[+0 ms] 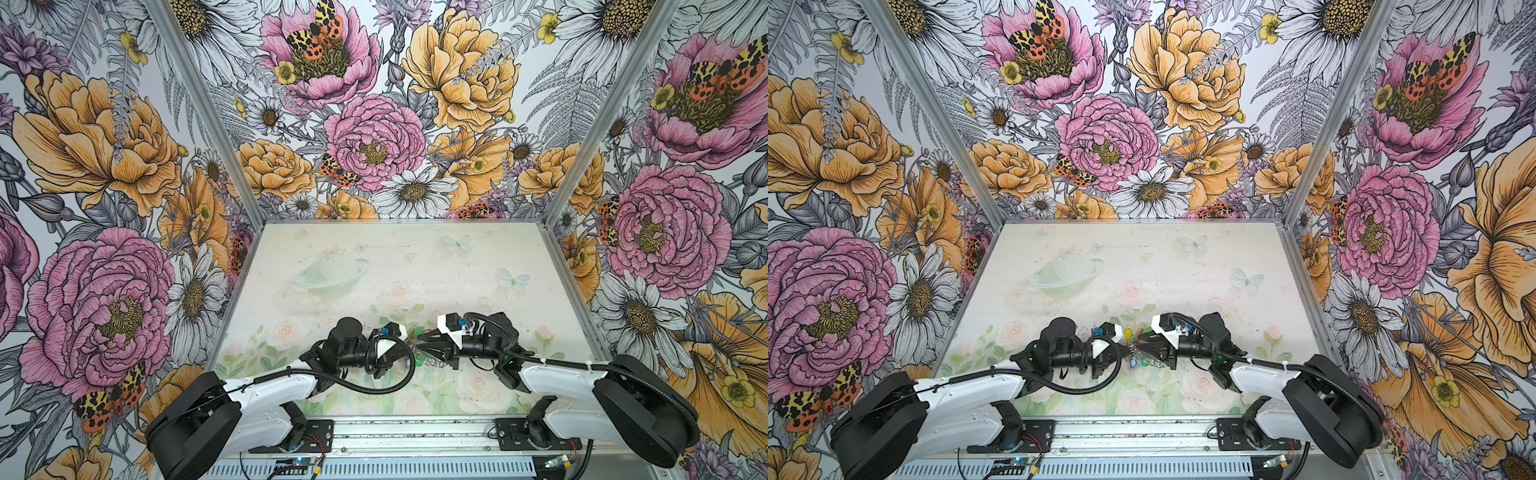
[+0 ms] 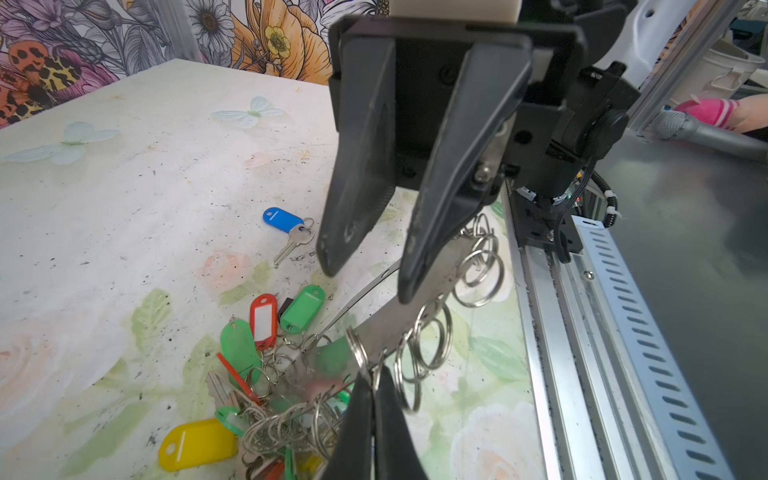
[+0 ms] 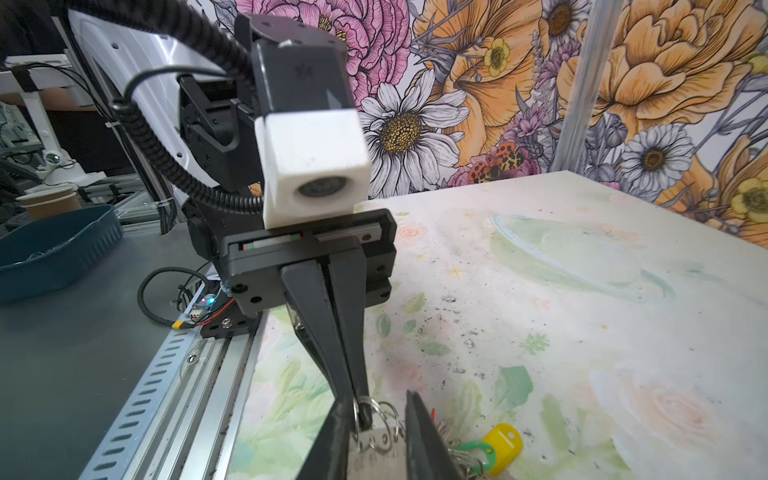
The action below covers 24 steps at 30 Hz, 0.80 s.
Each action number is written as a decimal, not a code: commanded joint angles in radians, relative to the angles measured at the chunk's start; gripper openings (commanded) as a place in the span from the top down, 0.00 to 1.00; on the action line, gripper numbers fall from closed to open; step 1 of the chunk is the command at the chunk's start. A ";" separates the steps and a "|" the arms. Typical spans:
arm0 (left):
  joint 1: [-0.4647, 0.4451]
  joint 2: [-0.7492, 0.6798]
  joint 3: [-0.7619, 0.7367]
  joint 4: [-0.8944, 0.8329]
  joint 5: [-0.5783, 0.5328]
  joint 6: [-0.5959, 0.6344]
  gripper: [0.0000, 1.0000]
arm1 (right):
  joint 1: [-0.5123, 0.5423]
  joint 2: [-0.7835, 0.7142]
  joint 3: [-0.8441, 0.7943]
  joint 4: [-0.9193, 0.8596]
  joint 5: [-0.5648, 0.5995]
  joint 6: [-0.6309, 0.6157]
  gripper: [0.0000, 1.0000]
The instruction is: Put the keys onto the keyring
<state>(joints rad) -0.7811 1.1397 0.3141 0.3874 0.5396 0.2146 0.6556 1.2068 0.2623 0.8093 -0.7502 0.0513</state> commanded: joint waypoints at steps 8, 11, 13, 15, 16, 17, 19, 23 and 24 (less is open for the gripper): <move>-0.065 -0.010 0.053 -0.033 -0.216 0.103 1.00 | 0.066 -0.131 0.039 -0.389 0.293 -0.076 0.72; -0.070 -0.030 0.047 -0.033 -0.249 0.111 1.00 | 0.078 -0.131 0.040 -0.423 0.320 -0.071 0.72; -0.068 -0.034 0.046 -0.033 -0.266 0.107 1.00 | 0.100 -0.130 0.037 -0.430 0.315 -0.066 0.73; -0.067 -0.030 0.047 -0.033 -0.266 0.098 1.00 | 0.131 -0.128 0.031 -0.430 0.314 -0.061 0.73; -0.067 -0.025 0.046 -0.034 -0.263 0.092 1.00 | 0.154 -0.126 0.029 -0.432 0.316 -0.062 0.72; -0.066 -0.020 0.048 -0.034 -0.256 0.084 1.00 | 0.176 -0.125 0.028 -0.433 0.326 -0.060 0.73; -0.068 -0.009 0.046 -0.032 -0.242 0.074 1.00 | 0.194 -0.130 0.020 -0.419 0.346 -0.051 0.72; -0.086 -0.002 0.044 -0.032 -0.238 0.070 1.00 | 0.196 -0.135 0.006 -0.393 0.390 -0.033 0.72; -0.089 -0.002 0.042 -0.033 -0.236 0.072 1.00 | 0.197 -0.130 0.009 -0.392 0.392 -0.034 0.72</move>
<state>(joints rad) -0.8551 1.1370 0.3389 0.3099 0.3058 0.2947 0.8413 1.0882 0.2718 0.4004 -0.3923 0.0071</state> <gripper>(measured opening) 0.050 0.278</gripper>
